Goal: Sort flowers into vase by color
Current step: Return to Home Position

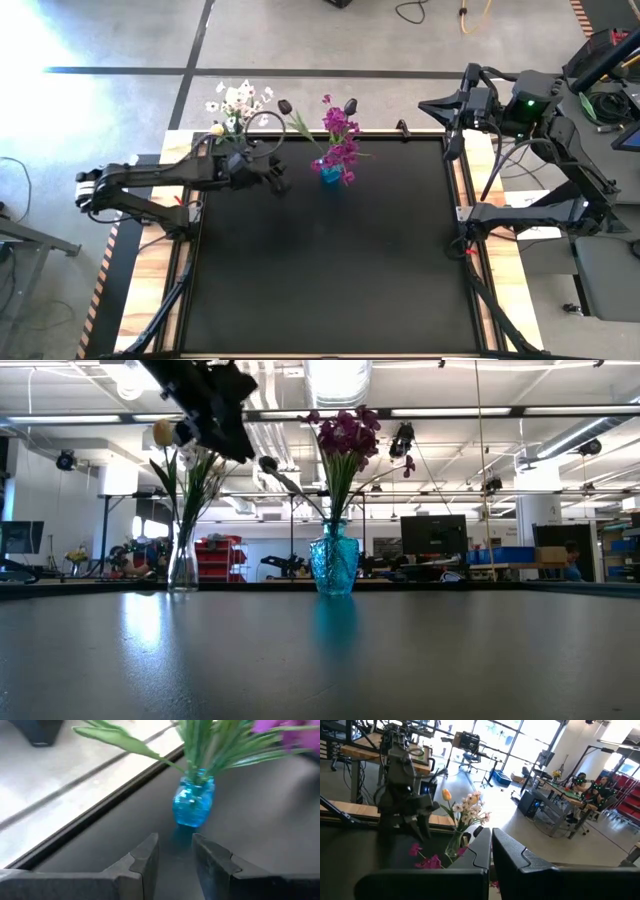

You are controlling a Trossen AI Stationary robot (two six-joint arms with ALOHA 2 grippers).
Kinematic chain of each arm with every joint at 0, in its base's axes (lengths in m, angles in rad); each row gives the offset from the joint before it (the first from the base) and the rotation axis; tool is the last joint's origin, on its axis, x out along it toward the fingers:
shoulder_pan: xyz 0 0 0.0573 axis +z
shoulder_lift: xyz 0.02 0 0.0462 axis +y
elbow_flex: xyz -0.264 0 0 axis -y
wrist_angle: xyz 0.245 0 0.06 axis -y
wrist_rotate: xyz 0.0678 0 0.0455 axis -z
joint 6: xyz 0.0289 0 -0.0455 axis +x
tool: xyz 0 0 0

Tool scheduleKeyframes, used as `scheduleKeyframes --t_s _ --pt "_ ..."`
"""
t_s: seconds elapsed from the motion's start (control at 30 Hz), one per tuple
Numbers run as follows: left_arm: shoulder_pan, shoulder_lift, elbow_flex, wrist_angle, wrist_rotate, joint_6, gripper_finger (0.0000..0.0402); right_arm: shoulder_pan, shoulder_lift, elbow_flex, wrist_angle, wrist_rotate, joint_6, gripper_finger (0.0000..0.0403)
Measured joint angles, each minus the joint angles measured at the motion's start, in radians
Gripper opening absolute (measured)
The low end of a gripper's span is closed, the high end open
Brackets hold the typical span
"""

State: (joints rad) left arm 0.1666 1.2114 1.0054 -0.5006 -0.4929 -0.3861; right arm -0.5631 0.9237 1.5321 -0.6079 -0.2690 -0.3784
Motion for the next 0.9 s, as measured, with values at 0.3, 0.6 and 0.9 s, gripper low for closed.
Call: scheduleKeyframes --t_s 0.3,0.6,0.9 --pt "-0.014 -0.172 -0.053 0.032 0.163 0.043 0.0025 0.000 -0.013 -0.013 -0.032 0.000 -0.001 0.0009" --pt "-0.010 -0.320 -0.429 0.663 0.294 0.044 0.0001 0.001 -0.060 -0.275 0.049 -0.119 0.102 0.0009" --pt "0.059 -0.343 -0.615 0.839 0.376 0.107 0.0000 0.009 -0.227 -0.672 0.375 -0.132 0.300 0.0009"
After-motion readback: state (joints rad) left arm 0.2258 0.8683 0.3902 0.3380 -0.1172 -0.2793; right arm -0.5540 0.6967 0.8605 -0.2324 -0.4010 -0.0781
